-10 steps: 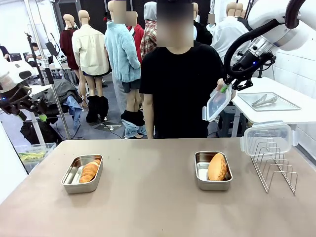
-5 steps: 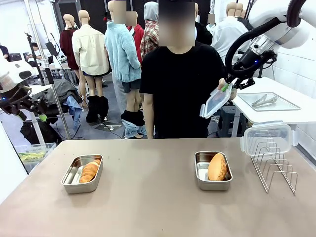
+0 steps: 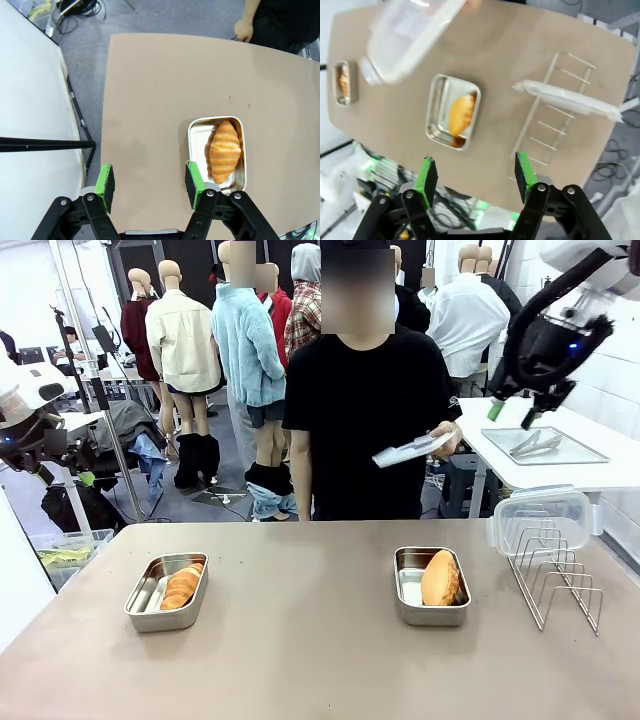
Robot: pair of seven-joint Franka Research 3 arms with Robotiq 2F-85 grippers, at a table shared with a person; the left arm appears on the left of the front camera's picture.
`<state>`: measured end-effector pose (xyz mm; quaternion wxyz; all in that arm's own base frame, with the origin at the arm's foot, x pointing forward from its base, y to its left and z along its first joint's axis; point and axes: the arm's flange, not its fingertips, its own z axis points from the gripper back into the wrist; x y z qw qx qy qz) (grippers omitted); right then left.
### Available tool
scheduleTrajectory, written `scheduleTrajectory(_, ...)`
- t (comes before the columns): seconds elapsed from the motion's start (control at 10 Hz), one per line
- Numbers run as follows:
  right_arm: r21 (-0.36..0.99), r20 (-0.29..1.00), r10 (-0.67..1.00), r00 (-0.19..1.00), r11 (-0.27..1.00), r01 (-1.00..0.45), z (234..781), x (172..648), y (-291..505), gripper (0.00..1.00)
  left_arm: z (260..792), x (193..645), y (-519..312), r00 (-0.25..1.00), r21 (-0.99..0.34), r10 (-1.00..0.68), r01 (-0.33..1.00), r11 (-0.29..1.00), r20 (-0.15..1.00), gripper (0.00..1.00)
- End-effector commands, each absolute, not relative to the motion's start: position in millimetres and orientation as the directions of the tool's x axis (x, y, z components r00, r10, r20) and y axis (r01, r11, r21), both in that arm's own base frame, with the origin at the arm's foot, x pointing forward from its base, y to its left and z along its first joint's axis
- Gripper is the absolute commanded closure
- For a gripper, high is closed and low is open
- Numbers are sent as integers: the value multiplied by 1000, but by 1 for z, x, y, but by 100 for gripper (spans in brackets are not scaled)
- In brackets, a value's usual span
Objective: Place the bread in airtight containers.
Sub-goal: Pick up one Airtight Container lid and hand it to the human.
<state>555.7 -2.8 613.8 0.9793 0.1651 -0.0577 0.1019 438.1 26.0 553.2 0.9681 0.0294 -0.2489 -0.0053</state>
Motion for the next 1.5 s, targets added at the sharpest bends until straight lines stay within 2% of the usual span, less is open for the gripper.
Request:
scheduleTrajectory(0.0, 259, 241, 322, 915, 888, -380, 598, 520, -22, 22, 554, 437, 26, 875, 57, -7, -23, 998, 484, 26)
scheduleTrajectory(0.4, 56, 293, 535, 793, 818, -572, 554, 446, -36, 22, 554, 437, 26, 875, 57, -7, -23, 998, 484, 26)
scheduleTrajectory(0.5, -60, 311, 573, 758, 808, -586, 541, 437, -41, 22, 554, 437, 26, 875, 57, -7, -23, 998, 484, 26)
scheduleTrajectory(0.6, -71, 310, 628, 714, 764, -641, 532, 431, -47, 22, 554, 437, 26, 875, 57, -7, -23, 998, 484, 26)
scheduleTrajectory(0.8, -43, 371, 574, 730, 796, -604, 519, 431, -53, 22, 554, 437, 26, 875, 57, -7, -23, 998, 484, 26)
scheduleTrajectory(0.9, -46, 298, 609, 735, 778, -626, 535, 432, -47, 22, 554, 437, 26, 875, 57, -7, -23, 998, 484, 26)
scheduleTrajectory(1.4, -46, 298, 609, 735, 778, -626, 535, 432, -47, 22, 554, 437, 26, 875, 57, -7, -23, 998, 484, 26)
